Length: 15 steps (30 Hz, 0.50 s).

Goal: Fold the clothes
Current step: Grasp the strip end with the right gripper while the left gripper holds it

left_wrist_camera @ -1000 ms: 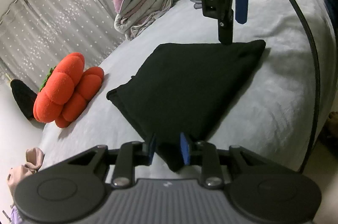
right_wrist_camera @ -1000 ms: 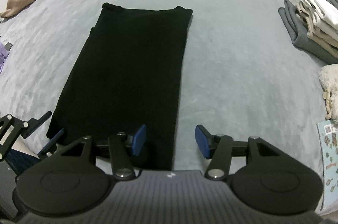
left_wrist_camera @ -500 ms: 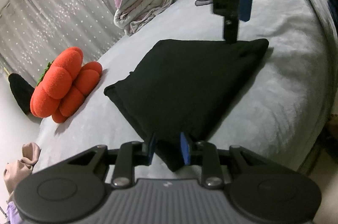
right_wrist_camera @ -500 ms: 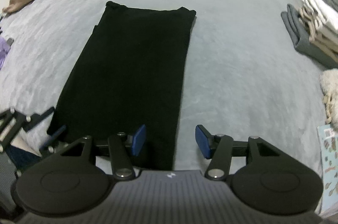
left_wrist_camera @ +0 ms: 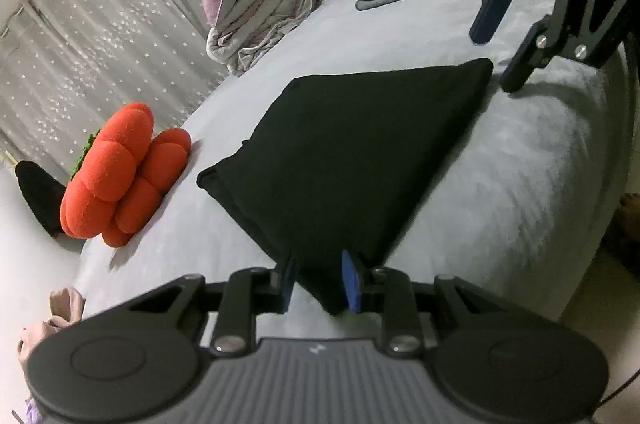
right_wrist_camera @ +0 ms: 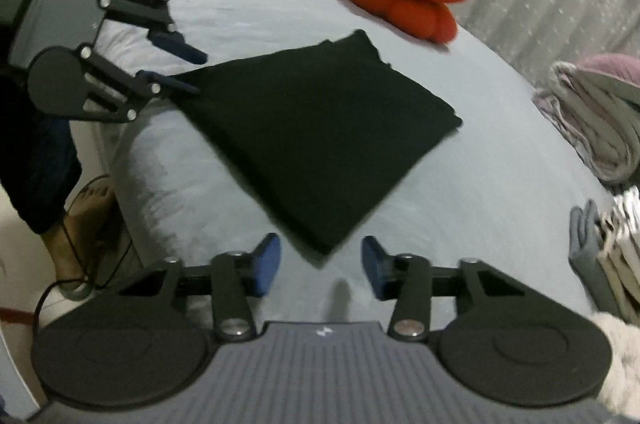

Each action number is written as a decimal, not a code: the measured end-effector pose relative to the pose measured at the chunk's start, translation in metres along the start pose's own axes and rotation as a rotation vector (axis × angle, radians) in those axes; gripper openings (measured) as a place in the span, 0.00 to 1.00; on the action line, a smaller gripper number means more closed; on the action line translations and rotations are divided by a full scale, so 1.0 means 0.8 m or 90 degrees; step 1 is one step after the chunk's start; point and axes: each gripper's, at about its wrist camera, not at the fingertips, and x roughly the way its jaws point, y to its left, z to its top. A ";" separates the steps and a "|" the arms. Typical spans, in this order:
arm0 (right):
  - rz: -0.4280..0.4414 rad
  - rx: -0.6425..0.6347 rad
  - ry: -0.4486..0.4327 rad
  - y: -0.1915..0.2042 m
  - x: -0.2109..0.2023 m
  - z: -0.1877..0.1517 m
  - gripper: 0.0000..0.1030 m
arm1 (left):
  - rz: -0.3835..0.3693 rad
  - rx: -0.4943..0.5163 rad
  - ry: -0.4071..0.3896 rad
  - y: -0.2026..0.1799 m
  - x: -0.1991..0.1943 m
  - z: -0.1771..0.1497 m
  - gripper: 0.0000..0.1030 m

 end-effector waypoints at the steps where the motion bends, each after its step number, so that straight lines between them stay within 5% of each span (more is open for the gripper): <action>1: 0.001 -0.013 -0.002 0.002 0.003 0.000 0.38 | -0.004 -0.004 0.002 0.002 0.000 -0.001 0.26; 7: -0.050 -0.183 -0.008 0.026 0.021 -0.003 0.35 | -0.032 -0.045 0.015 0.014 0.005 0.000 0.26; 9: -0.063 -0.236 -0.007 0.030 0.024 -0.004 0.25 | -0.040 -0.057 0.018 0.018 0.006 0.000 0.26; 11: -0.066 -0.251 -0.008 0.027 0.028 -0.003 0.04 | -0.046 -0.066 0.018 0.022 0.006 0.000 0.26; 15: -0.061 -0.228 -0.024 0.012 0.027 0.005 0.04 | -0.048 -0.047 -0.003 0.022 -0.004 -0.004 0.29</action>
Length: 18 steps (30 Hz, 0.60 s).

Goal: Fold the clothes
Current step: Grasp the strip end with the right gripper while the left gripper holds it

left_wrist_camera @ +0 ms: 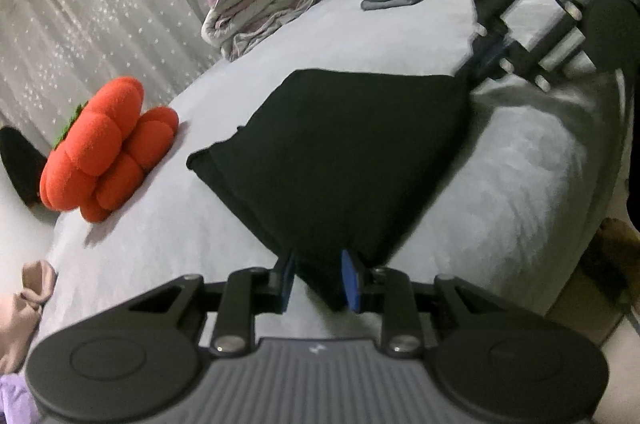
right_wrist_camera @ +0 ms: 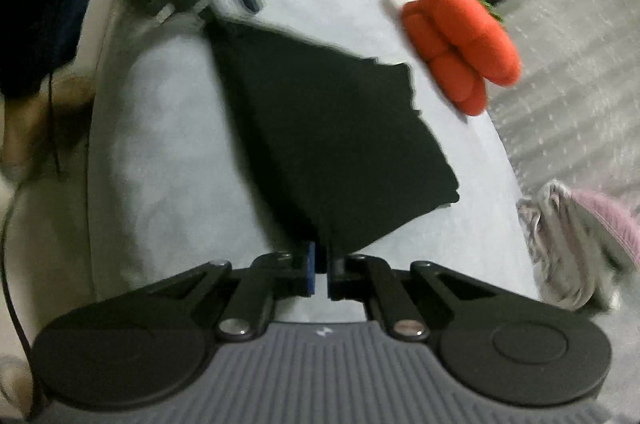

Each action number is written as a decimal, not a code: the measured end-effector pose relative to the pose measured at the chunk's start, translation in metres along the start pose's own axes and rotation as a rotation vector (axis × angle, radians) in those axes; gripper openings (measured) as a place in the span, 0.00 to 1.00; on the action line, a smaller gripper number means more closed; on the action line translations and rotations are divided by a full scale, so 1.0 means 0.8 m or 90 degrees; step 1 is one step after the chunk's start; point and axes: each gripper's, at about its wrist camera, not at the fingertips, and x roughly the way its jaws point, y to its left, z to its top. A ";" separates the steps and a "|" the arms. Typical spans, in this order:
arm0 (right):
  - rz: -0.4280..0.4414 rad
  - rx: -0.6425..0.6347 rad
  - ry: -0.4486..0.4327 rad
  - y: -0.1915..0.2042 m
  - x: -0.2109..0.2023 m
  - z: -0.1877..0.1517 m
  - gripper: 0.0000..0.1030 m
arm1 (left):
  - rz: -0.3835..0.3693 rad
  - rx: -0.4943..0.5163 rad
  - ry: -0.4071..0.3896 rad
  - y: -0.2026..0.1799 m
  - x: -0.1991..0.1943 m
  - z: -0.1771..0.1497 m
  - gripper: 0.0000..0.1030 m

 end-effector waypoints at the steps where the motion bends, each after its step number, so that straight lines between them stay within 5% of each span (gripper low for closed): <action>1: 0.006 0.034 -0.007 -0.011 -0.003 0.001 0.04 | -0.005 0.007 -0.010 0.000 -0.005 -0.001 0.30; 5: 0.024 0.157 -0.030 -0.053 -0.010 0.004 0.04 | -0.034 0.028 -0.041 -0.002 -0.016 -0.001 0.39; 18: 0.043 0.338 -0.053 -0.101 -0.013 0.015 0.04 | -0.024 0.066 -0.017 -0.006 0.007 0.003 0.35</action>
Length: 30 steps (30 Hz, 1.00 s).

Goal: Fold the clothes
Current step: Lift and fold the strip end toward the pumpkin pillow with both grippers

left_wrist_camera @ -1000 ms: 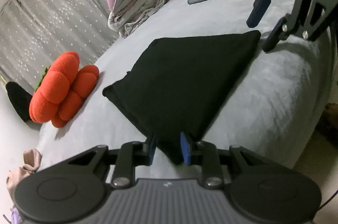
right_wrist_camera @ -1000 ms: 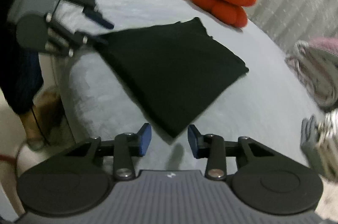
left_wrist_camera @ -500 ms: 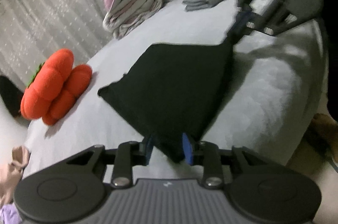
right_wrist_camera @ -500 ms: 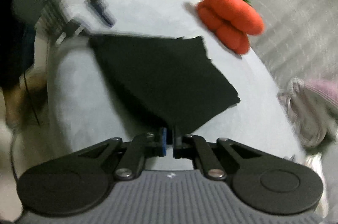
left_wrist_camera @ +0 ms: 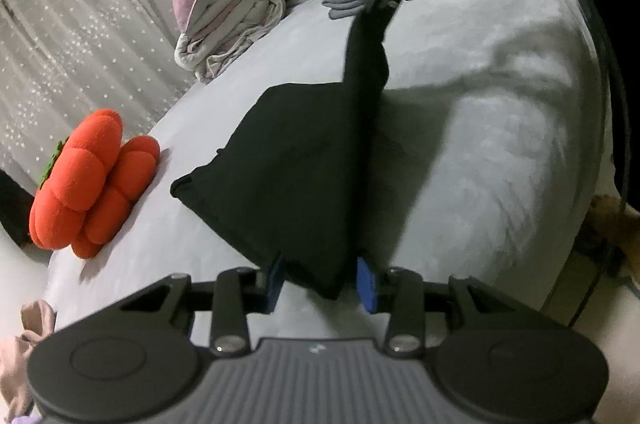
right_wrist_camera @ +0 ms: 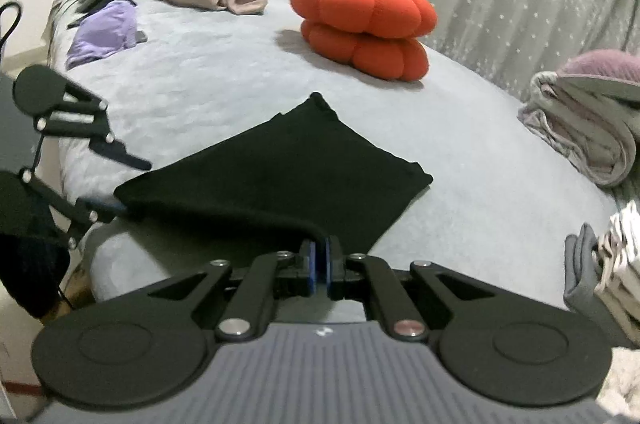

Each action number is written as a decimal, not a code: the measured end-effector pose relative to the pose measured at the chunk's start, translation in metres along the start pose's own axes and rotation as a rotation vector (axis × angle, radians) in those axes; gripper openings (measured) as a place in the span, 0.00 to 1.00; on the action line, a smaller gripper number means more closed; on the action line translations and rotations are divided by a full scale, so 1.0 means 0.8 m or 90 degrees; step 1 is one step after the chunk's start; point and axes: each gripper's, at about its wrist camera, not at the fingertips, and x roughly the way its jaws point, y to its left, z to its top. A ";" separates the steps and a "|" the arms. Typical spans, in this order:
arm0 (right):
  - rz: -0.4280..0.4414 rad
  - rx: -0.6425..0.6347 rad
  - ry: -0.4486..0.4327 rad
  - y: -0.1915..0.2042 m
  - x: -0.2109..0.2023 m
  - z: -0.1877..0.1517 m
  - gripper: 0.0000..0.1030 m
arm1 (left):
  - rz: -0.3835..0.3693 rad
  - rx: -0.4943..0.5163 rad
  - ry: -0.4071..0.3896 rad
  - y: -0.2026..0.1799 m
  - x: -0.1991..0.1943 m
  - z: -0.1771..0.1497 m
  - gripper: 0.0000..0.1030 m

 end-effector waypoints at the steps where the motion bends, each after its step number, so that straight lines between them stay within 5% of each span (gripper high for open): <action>1: -0.001 0.001 -0.001 0.000 0.000 0.000 0.04 | 0.001 0.004 0.000 -0.001 0.000 0.000 0.32; 5: 0.005 0.006 -0.007 -0.001 -0.001 -0.002 0.04 | 0.012 0.005 0.004 0.002 0.002 0.001 0.07; 19: -0.012 -0.009 -0.049 -0.013 -0.001 0.004 0.04 | 0.014 -0.131 -0.037 0.085 -0.005 0.026 0.05; 30: -0.062 0.050 -0.046 -0.064 0.072 0.058 0.04 | 0.004 -0.257 0.018 0.180 0.094 0.068 0.05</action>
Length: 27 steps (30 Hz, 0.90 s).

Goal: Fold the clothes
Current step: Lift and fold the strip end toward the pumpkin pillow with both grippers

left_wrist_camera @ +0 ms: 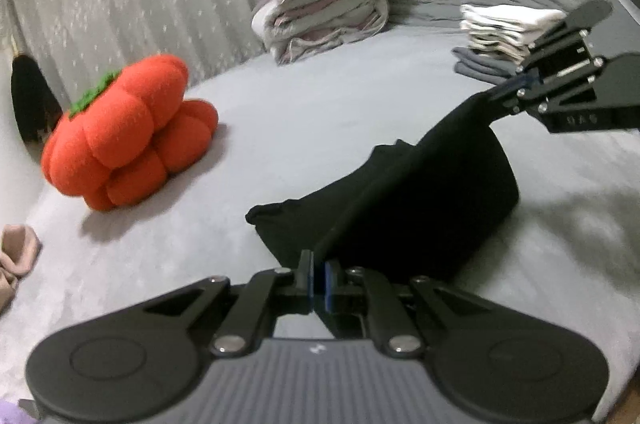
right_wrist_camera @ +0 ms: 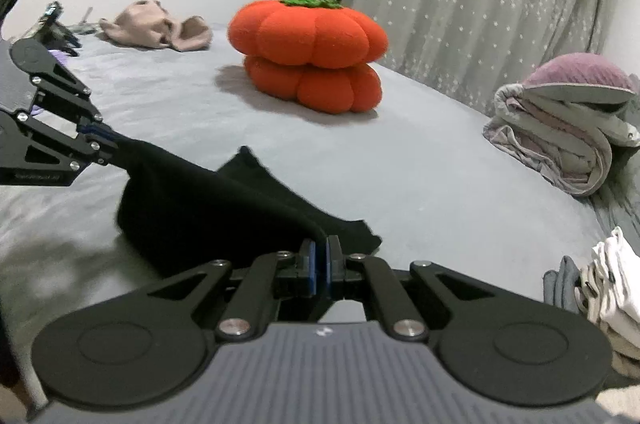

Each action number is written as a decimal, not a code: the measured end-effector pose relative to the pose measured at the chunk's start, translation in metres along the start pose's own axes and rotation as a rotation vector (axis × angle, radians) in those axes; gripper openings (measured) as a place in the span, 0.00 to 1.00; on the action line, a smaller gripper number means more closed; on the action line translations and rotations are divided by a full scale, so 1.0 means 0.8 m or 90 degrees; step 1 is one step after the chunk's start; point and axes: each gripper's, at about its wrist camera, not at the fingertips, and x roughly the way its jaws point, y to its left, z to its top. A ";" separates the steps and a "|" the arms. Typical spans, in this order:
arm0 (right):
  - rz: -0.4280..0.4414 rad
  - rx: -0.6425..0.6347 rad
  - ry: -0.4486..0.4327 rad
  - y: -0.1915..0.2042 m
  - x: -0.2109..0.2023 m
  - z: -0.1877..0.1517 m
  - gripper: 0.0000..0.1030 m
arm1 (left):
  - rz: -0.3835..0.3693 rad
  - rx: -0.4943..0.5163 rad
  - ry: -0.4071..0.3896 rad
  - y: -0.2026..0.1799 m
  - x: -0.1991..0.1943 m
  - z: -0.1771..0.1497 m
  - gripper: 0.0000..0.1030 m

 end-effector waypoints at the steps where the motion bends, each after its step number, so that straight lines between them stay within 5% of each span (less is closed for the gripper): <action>1: -0.002 0.006 0.005 -0.004 0.010 0.004 0.04 | 0.001 0.000 0.006 0.003 0.008 0.005 0.05; 8: 0.014 0.075 0.047 -0.045 0.076 0.017 0.04 | -0.004 -0.037 0.059 0.036 0.085 0.039 0.05; 16: 0.046 0.118 0.092 -0.059 0.134 0.007 0.04 | -0.036 -0.088 0.093 0.052 0.133 0.030 0.05; 27: 0.041 0.161 0.093 -0.074 0.145 0.003 0.11 | -0.037 -0.187 0.067 0.076 0.158 0.033 0.14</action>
